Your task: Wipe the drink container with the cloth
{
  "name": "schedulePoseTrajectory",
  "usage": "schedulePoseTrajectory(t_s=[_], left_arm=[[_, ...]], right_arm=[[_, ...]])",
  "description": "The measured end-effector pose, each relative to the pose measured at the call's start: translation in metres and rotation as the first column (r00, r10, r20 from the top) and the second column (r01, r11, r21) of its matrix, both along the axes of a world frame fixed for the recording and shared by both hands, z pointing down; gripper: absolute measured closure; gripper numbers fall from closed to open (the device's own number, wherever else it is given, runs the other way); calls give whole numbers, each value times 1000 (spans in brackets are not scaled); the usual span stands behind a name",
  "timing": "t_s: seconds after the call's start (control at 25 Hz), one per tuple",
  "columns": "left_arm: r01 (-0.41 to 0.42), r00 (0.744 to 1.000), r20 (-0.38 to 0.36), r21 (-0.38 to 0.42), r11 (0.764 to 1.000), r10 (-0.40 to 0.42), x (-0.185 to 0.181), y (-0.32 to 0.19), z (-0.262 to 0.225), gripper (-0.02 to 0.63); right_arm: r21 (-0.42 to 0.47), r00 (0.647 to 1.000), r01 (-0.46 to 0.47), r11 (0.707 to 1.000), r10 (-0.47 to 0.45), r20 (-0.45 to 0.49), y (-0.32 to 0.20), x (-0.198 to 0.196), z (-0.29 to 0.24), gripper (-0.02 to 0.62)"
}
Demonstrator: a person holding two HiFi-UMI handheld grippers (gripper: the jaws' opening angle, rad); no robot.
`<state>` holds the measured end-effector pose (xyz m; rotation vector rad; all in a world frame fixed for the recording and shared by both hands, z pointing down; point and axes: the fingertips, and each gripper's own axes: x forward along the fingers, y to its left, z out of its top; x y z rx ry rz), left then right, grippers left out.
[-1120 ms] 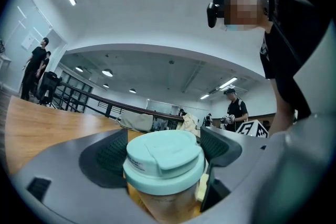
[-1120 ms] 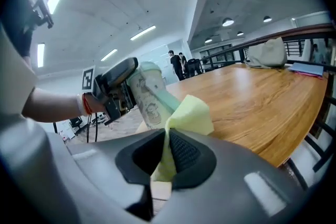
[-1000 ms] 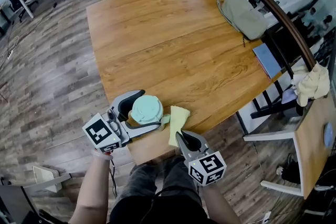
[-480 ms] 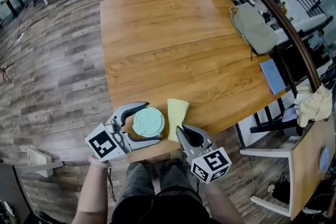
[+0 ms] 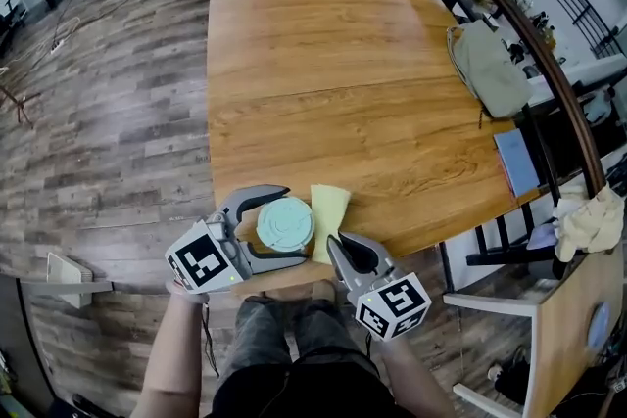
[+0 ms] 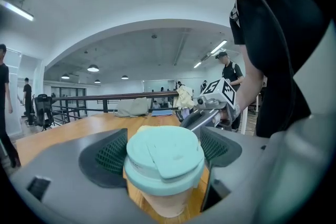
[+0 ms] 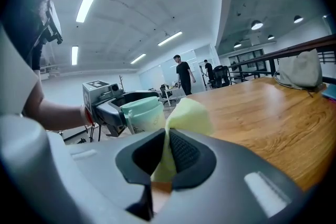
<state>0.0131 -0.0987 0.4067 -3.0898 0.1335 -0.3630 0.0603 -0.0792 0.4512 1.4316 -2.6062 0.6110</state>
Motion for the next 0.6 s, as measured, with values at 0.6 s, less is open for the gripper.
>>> schedulePoseTrajectory(t_s=[0.6], left_arm=[[619,756,-123,-187,763,-643,-42,-12,-4,130]], right_arm=[[0,986,167,986,-167,-16,-13,2,7,566]])
